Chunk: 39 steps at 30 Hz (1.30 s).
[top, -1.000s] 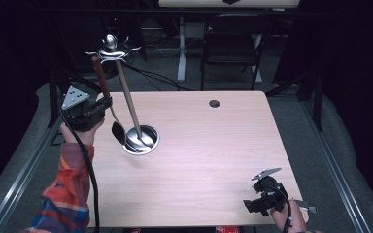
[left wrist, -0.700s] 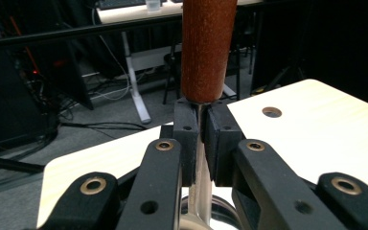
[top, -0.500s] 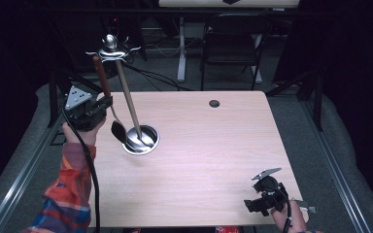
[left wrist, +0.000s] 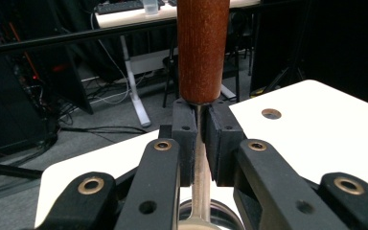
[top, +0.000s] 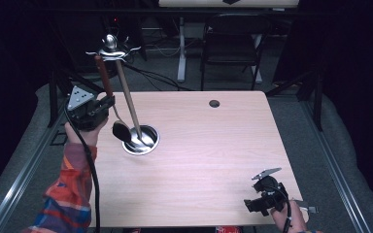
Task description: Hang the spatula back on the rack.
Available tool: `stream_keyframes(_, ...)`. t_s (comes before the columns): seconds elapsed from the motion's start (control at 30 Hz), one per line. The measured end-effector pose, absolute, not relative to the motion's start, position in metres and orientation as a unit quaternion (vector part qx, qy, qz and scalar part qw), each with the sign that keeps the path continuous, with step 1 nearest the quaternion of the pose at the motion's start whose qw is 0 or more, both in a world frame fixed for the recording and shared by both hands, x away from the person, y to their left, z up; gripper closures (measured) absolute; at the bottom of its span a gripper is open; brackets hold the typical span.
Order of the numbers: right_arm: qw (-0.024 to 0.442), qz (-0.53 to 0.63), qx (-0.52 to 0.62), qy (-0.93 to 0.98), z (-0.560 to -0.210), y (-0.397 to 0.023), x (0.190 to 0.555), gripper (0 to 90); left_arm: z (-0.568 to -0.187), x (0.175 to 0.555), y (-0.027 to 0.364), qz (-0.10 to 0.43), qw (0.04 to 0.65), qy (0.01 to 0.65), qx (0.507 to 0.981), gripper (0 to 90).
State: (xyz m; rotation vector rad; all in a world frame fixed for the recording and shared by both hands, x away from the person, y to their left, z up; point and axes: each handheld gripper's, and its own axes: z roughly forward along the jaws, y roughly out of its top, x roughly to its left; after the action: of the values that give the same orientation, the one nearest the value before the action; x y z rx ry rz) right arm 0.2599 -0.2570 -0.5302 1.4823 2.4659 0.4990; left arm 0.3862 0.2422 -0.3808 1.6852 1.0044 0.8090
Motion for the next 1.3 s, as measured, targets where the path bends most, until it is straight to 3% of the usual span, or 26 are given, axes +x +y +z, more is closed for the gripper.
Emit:
stream_keyframes(0.5, 0.11, 0.169, 0.5, 0.842, -0.529, -0.2563, 0.2591, 15.3, -0.3832, 0.3876, 0.2412, 0.332, 0.485, 0.409, 0.698, 82.1)
stream_keyframes(0.8, 0.112, 0.167, 0.498, 0.844, -0.5287, -0.2564, 0.2583, 15.4, -0.3824, 0.3851, 0.2398, 0.32, 0.49, 0.406, 0.702, 72.9)
stream_keyframes(0.93, 0.113, 0.172, 0.501, 0.841, -0.5293, -0.256, 0.2575, 15.4, -0.3826, 0.3853, 0.2385, 0.308, 0.48, 0.407, 0.714, 61.9)
stream_keyframes(1.07, 0.11, 0.171, 0.496, 0.845, -0.5284, -0.256, 0.2573, 15.4, -0.3829, 0.3852, 0.2367, 0.302, 0.47, 0.417, 0.717, 42.5)
stream_keyframes(1.3, 0.106, 0.173, 0.496, 0.845, -0.5279, -0.2554, 0.2565, 15.4, -0.3835, 0.3797, 0.2391, 0.296, 0.457, 0.427, 0.722, 24.7)
